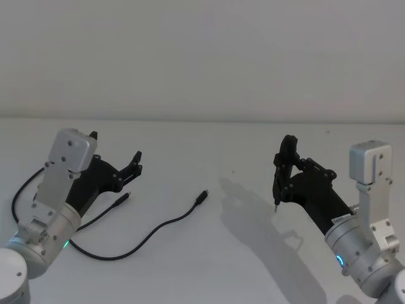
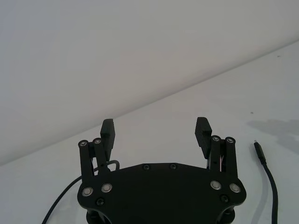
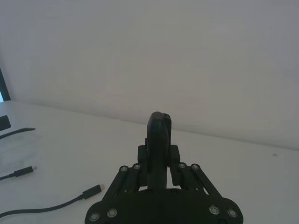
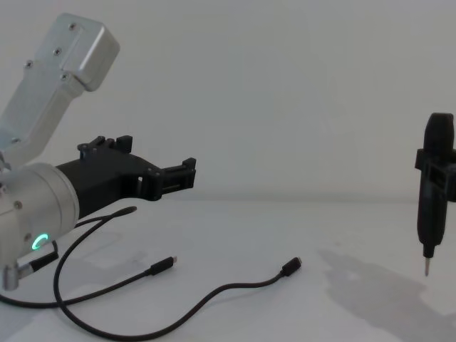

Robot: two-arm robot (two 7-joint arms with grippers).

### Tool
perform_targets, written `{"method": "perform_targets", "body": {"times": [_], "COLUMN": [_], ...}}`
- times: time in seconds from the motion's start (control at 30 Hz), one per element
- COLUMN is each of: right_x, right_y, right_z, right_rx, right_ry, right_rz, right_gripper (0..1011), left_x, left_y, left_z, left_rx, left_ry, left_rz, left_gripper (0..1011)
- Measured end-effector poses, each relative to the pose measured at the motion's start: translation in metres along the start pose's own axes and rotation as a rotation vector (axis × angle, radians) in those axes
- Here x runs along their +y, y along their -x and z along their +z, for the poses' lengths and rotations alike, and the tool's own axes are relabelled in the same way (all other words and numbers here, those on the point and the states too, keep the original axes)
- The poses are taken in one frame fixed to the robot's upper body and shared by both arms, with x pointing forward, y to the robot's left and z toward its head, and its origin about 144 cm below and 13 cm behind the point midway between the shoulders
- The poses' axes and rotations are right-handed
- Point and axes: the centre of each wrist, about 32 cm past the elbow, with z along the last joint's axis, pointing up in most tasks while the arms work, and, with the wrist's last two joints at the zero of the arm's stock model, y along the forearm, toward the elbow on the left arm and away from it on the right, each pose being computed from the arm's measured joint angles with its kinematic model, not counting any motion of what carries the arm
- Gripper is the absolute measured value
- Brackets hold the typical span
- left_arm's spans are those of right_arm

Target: Pick up the data cable with the one hand.

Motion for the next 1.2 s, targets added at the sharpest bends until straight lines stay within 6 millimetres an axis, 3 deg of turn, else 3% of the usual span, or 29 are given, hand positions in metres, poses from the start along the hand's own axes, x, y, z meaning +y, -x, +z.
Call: {"method": "perform_targets", "body": {"times": [0.6, 1.2], "right_x": [0.001, 0.025], "right_y": [0.0, -0.005], "right_z": [0.0, -0.001], "right_rx": [0.001, 0.051], "right_ry": [-0.003, -0.106], "right_rz": [0.002, 0.111], "right_gripper": [275, 275], "left_x": [-0.001, 0.005], "left_y": [0.0, 0.004], "left_z": [0.001, 0.011], "left_rx": [0.002, 0.051], "left_ry": [-0.001, -0.089], "left_rz": [-0.012, -0.199], "left_gripper": [1001, 1001]}}
